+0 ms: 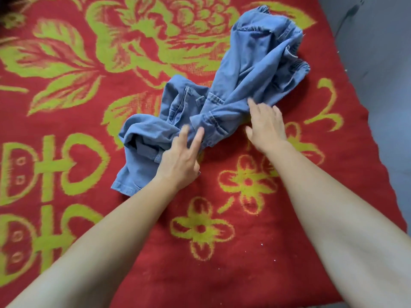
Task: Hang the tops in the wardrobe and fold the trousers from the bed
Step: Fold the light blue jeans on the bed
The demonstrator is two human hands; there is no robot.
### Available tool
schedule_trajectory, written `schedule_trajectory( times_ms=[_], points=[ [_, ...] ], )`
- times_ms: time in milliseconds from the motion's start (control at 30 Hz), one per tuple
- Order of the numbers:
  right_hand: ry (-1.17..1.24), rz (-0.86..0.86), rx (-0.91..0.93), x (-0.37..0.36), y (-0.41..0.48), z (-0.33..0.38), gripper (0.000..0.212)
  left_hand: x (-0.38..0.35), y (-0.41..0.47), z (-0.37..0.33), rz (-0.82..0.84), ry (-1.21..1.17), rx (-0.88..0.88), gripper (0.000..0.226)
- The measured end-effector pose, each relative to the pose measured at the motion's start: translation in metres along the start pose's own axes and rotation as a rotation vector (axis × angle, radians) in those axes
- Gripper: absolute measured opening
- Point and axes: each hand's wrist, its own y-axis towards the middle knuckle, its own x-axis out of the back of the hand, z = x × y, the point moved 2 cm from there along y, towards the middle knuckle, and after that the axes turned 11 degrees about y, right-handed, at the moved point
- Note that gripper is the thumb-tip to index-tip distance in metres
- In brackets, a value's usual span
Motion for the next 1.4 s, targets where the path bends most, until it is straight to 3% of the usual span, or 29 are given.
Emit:
schedule_trajectory(
  times_ms=[67,167,300,400,433,500,600,667,733,833,1000,1133,1200,1333,1400],
  points=[
    [0.024,-0.013,-0.017,-0.006,-0.01,-0.001,0.046,0.002,0.007,0.009,0.049,-0.054,0.131,0.103],
    [0.133,0.007,-0.098,-0.019,-0.048,0.0,0.029,0.002,0.007,0.013,0.146,-0.001,0.165,0.103],
    [0.194,0.245,0.061,-0.042,-0.111,0.02,0.02,-0.001,-0.007,0.019,0.232,0.193,0.059,0.069],
    [0.22,0.383,0.181,-0.042,-0.126,0.021,0.03,-0.005,-0.011,0.035,0.312,0.216,0.019,0.086],
    [0.271,0.342,0.182,-0.038,-0.125,0.018,0.034,-0.007,-0.011,0.038,0.334,0.227,0.015,0.094],
    [0.362,0.04,0.155,-0.027,-0.115,0.004,0.034,-0.009,-0.009,0.036,0.332,0.193,0.058,0.092],
    [0.36,-0.414,-0.138,-0.012,-0.093,-0.025,0.026,-0.012,-0.005,0.028,0.328,0.09,0.163,0.076],
    [0.475,-0.496,-0.443,-0.008,-0.076,-0.048,0.041,-0.016,-0.006,0.028,0.373,0.076,0.172,0.076],
    [0.603,-0.374,-0.681,-0.01,-0.058,-0.071,0.067,-0.02,-0.008,0.033,0.402,0.039,0.151,0.073],
    [0.558,-0.045,-0.748,-0.02,-0.049,-0.081,0.091,-0.02,-0.006,0.043,0.395,-0.112,0.2,0.063],
    [0.673,-0.091,-0.708,-0.026,-0.096,-0.065,0.052,-0.008,0.003,0.043,0.344,-0.37,0.416,0.049],
    [0.556,-0.157,-0.876,-0.036,-0.169,-0.083,0.047,0.02,0.013,0.015,0.036,-0.525,0.678,0.035],
    [0.526,-0.207,-0.941,-0.042,-0.203,-0.092,0.043,0.037,0.031,-0.015,-0.145,-0.519,0.555,0.034],
    [0.465,-0.182,-1.001,-0.052,-0.251,-0.101,0.036,0.061,0.075,-0.111,-0.32,-0.375,-0.09,0.035],
    [0.443,-0.16,-1.055,-0.059,-0.274,-0.101,0.034,0.067,0.094,-0.169,-0.318,-0.244,-0.375,0.035]
  ],
)
